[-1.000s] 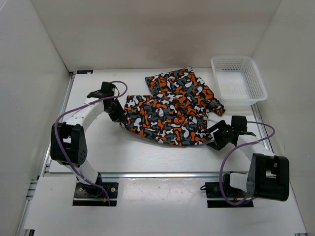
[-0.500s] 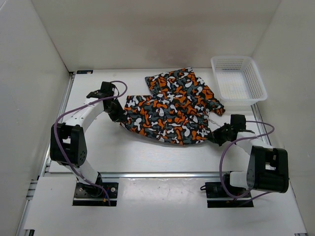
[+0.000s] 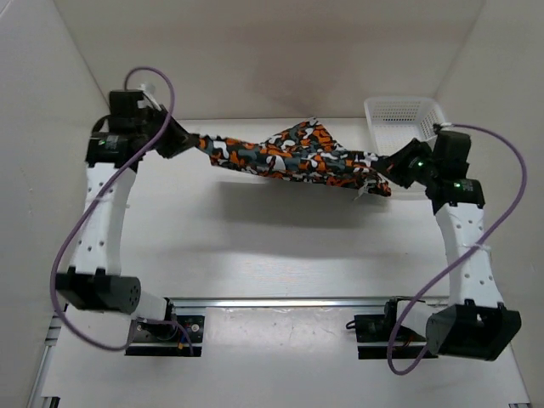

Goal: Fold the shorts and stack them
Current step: Flatten the shorts out

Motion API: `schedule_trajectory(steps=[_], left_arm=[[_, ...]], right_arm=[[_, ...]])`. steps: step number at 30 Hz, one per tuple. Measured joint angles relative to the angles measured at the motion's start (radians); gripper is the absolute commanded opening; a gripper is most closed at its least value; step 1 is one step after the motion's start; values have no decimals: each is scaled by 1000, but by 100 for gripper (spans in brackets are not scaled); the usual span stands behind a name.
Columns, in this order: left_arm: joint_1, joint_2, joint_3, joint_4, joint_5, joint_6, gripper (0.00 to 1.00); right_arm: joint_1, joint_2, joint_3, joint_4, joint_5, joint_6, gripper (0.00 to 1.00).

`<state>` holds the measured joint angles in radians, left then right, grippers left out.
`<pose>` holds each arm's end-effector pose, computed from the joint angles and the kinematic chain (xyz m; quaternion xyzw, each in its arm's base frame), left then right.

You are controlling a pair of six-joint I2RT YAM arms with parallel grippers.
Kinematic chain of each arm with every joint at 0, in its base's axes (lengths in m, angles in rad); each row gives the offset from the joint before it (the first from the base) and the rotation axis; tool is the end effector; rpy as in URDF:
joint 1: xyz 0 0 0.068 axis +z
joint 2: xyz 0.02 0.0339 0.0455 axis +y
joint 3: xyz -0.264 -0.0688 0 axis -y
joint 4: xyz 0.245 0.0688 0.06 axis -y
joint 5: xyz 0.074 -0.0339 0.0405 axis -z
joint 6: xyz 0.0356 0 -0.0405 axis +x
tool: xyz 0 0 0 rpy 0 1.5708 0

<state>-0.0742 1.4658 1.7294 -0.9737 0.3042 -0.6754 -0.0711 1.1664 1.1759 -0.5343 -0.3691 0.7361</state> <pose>0.2935 -0.0325 0.4274 -0.2056 0.8768 -0.2791 0.3333 0.2536 -0.0052 0.3648 0.2502 0.8192 0.3105 0.4122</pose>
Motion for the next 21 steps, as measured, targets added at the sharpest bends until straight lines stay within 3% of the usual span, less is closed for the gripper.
schedule_trajectory(steps=[9, 15, 21], left_arm=[[35, -266, 349, -25, 22, 2, 10], [40, -342, 623, -77, -16, 18, 10], [45, -405, 761, -115, -94, 26, 10]], right_arm=[[14, -181, 354, -184, -105, -150, 1], [38, -323, 494, -259, -151, -188, 1], [70, -333, 662, -290, -181, -186, 1]])
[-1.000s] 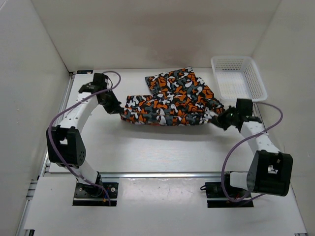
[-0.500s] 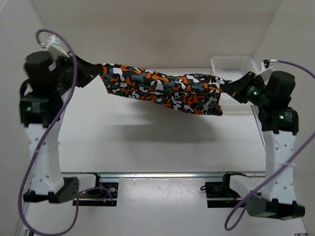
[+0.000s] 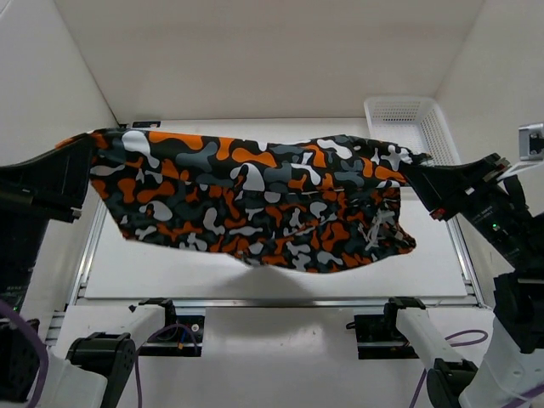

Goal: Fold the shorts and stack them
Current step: Flatten the shorts out

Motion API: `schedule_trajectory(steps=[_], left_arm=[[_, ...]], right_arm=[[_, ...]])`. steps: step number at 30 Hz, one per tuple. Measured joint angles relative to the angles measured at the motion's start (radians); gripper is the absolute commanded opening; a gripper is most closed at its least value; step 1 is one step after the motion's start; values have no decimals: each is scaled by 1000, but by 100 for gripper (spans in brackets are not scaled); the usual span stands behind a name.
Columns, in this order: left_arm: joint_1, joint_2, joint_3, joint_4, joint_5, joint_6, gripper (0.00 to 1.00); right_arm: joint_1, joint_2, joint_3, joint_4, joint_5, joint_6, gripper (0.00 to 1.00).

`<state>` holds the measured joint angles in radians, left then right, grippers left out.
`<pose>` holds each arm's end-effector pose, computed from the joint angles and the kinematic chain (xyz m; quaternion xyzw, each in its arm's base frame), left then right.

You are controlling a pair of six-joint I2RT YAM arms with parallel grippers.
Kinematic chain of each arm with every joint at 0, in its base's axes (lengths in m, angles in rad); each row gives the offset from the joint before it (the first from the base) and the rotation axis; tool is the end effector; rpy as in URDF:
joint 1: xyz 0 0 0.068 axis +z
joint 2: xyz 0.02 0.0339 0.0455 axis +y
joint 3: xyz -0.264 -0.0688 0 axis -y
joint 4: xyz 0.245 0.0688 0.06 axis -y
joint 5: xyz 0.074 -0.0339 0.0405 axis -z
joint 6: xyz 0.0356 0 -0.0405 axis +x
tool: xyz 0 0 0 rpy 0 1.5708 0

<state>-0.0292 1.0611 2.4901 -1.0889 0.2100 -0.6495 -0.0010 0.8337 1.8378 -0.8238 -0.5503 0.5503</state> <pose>-0.0312 -0.0065 0.6313 -0.0937 0.5728 -0.3274 0.7456 0.0261 0.0186 0.5666 -0.0330 0.6500 0.3679 0.6641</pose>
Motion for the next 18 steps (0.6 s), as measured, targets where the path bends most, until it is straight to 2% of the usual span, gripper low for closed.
schedule_trajectory(steps=[4, 8, 14, 18], left_arm=[[-1, -7, 46, -3, -42, 7, 10], [-21, -5, 16, 0, -61, 21, 10], [-34, 69, -174, 35, -64, 36, 10], [-37, 266, -288, 67, -81, 51, 10]], right_arm=[[16, 1, 45, -4, -15, 19, 1], [20, 11, 7, 2, -18, 31, 1], [35, 121, -232, 85, -27, 49, 1], [51, 332, -387, 177, -18, 50, 1]])
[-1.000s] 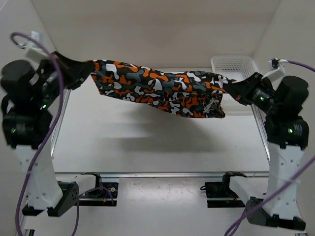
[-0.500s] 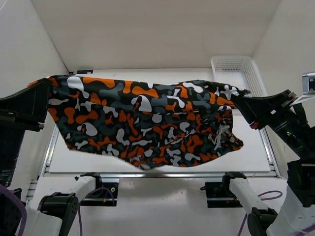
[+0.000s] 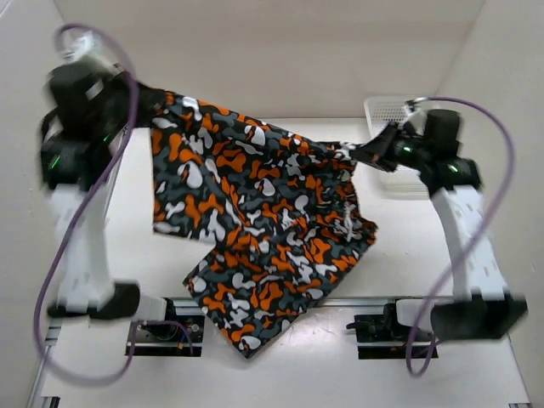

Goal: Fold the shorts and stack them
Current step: Flatten the shorts out, then fold the shorts

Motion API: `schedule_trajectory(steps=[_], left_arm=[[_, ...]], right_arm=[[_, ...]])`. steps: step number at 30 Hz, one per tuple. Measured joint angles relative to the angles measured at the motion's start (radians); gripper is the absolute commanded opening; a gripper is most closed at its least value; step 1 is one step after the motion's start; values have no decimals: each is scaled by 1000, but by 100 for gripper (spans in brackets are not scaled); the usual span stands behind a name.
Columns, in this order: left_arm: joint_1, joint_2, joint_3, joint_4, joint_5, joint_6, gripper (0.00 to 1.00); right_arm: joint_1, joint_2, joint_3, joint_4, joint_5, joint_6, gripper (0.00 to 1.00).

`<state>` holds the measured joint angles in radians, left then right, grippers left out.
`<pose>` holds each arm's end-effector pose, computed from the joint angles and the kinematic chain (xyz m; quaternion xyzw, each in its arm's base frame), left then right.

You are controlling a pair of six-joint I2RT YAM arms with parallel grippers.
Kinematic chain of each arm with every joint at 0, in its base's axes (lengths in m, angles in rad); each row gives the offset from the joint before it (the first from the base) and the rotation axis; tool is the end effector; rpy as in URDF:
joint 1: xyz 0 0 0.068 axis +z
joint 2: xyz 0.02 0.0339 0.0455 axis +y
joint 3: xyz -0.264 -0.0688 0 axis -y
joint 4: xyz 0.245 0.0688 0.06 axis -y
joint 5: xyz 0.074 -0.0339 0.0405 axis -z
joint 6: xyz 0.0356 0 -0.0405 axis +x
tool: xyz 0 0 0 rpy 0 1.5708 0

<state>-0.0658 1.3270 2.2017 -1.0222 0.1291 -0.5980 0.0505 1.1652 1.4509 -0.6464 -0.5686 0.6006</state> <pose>0.1748 -0.0161 0.5801 -0.1581 0.7402 -0.2585 0.6002 0.2300 0.0308 0.4460 0.0609 0.8031 0.3932 0.4435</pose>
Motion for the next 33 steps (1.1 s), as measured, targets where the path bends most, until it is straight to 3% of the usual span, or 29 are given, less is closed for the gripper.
schedule_trajectory(steps=[5, 9, 13, 16, 19, 22, 28, 33], left_arm=[[20, 375, -20, 34, -33, 17, 10], [50, 637, 42, 27, -35, 21, 10], [72, 789, 147, 27, -23, 22, 10], [80, 813, 185, 29, -13, 22, 10], [82, 795, 196, 42, 3, 23, 10], [81, 727, 113, 64, 11, 24, 10], [39, 356, -344, 76, 4, 22, 10], [-70, -28, -734, 98, 16, -8, 10]], right_arm=[[61, 330, -43, 71, 116, -2, 1], [90, 534, 42, 93, 191, -6, 1], [95, 700, 191, 130, 232, -6, 1], [95, 768, 264, 138, 233, -7, 1], [96, 779, 275, 145, 233, -7, 1], [95, 774, 270, 148, 234, -12, 1], [64, 665, 139, 133, 233, -42, 1], [14, 544, 10, 116, 243, -57, 1]])
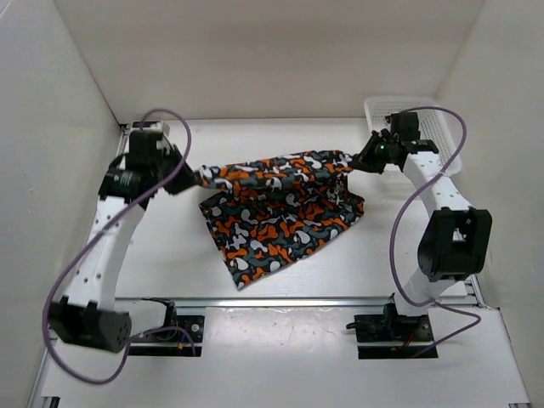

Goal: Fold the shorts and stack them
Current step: Fold the shorts

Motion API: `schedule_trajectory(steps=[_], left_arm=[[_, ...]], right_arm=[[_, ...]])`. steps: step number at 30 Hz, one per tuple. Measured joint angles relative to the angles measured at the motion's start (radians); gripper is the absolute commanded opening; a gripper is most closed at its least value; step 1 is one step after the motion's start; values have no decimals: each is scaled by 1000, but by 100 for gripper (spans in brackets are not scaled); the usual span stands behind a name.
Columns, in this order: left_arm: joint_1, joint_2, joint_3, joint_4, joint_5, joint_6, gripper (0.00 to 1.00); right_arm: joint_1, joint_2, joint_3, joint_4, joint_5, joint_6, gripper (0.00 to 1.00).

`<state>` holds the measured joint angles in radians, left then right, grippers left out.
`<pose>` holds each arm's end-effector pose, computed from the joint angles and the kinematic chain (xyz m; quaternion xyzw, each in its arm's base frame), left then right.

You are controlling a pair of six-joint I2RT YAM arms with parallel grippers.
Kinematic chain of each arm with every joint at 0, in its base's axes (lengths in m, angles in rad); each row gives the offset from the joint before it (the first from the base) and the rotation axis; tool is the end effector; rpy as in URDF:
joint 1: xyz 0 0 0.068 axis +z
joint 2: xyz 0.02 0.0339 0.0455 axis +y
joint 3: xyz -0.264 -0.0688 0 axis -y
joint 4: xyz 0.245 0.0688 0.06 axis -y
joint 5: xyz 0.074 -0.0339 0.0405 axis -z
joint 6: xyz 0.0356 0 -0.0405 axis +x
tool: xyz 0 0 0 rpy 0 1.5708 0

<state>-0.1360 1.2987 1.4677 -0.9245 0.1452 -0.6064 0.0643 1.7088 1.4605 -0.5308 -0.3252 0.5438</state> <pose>0.2569 -0.0404 0.3933 -0.1854 0.8971 -0.2055 0.3443 0.3837 0.0361 0.2972 0.1556 0.8993 0.2564 0.3183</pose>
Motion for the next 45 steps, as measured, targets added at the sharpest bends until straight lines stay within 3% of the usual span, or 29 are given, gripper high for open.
schedule_trajectory(steps=[4, 10, 16, 24, 25, 26, 27, 28, 29, 30, 31, 37, 42, 44, 45], left_arm=[[-125, -192, -256, -11, -4, -66, 10], [-332, -235, -502, -17, -17, -196, 10], [-470, -204, -574, -14, -31, -265, 10], [-646, 24, -570, 8, -61, -321, 10], [-677, 44, -558, 8, -63, -330, 10], [-706, 61, -541, 5, -69, -337, 25], [-729, 77, -523, 6, -72, -340, 39], [-750, 92, -505, 11, -73, -344, 55], [-765, 106, -490, 15, -73, -346, 87], [-774, 122, -478, 19, -74, -349, 92], [-780, 137, -473, 25, -74, -354, 96], [-812, 225, -473, 35, -81, -363, 98], [-859, 326, -470, 38, -83, -352, 98], [-876, 377, -468, 39, -83, -352, 92], [-883, 403, -467, 41, -83, -351, 83]], right_arm=[[-21, -103, -122, -3, 63, 0, 1], [-51, -233, -304, -19, 182, 17, 1], [-58, -315, -439, -35, 286, 30, 1], [-79, -377, -518, -43, 377, 45, 1], [-81, -377, -518, -42, 382, 48, 4], [-83, -377, -518, -41, 388, 49, 10], [-84, -377, -518, -40, 395, 51, 25], [-84, -375, -518, -39, 401, 54, 33], [-84, -375, -518, -38, 405, 55, 42], [-84, -372, -518, -37, 409, 54, 55], [-84, -371, -518, -35, 410, 57, 62], [-84, -352, -518, -34, 417, 56, 84], [-84, -345, -518, -34, 426, 51, 91], [-84, -340, -518, -34, 436, 51, 91], [-84, -337, -518, -35, 443, 51, 91]])
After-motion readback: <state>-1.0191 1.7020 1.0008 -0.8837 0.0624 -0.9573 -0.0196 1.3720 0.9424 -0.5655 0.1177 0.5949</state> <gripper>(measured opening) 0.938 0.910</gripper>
